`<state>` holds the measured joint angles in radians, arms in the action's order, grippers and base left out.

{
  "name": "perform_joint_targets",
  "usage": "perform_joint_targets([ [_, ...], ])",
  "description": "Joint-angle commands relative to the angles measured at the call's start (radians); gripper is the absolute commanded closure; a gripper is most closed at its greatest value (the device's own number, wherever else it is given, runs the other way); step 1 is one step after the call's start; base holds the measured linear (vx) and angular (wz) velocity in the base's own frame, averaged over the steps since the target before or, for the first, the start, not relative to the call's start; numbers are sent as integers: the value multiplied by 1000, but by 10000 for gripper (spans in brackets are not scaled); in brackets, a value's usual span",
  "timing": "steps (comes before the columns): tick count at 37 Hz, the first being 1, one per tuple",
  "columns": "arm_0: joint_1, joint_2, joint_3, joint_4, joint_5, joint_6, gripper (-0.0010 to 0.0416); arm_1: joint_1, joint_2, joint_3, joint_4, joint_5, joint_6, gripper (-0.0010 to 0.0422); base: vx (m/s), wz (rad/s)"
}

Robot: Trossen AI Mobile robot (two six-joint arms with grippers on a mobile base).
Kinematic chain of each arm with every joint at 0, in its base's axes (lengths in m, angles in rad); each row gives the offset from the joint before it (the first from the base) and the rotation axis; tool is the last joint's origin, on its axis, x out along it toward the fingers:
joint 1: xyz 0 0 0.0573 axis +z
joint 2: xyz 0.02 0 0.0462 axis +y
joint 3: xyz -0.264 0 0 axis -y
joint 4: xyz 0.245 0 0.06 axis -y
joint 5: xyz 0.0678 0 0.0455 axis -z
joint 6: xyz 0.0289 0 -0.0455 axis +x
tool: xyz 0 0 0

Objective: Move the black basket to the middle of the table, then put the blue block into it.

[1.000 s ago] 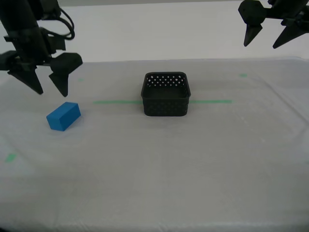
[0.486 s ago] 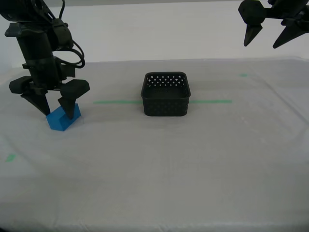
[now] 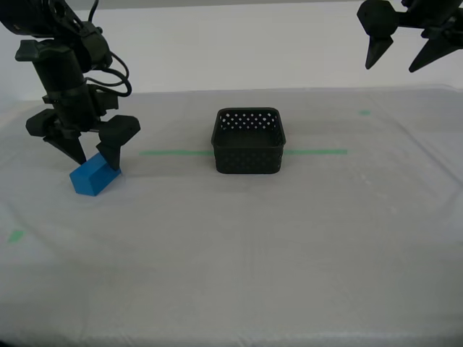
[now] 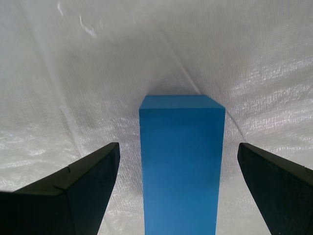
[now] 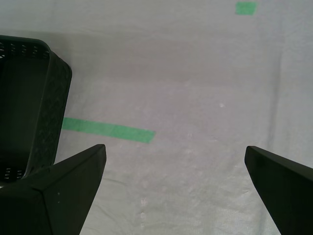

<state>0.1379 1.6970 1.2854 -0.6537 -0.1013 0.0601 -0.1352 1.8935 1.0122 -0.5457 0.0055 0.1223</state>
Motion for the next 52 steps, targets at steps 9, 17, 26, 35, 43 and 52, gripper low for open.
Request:
perform_joint_targets([
  [9,0,-1,0,2,-3,-1,7,-2,0,0,0,3,-6,83,0,0],
  [17,0,-1,0,2,-3,-1,7,-2,0,-3,-10,3,-33,83,0,0],
  [26,0,-1,0,2,-3,-1,7,-3,0,-48,27,4,-45,83,0,0],
  [35,0,-1,0,3,-3,-1,7,-4,0,-48,38,4,-42,83,0,0],
  [43,0,-1,0,3,-3,-1,7,-5,0,-48,39,4,-43,83,0,0],
  [52,0,-1,0,3,-3,-1,7,-8,0,-48,39,4,-43,83,0,0],
])
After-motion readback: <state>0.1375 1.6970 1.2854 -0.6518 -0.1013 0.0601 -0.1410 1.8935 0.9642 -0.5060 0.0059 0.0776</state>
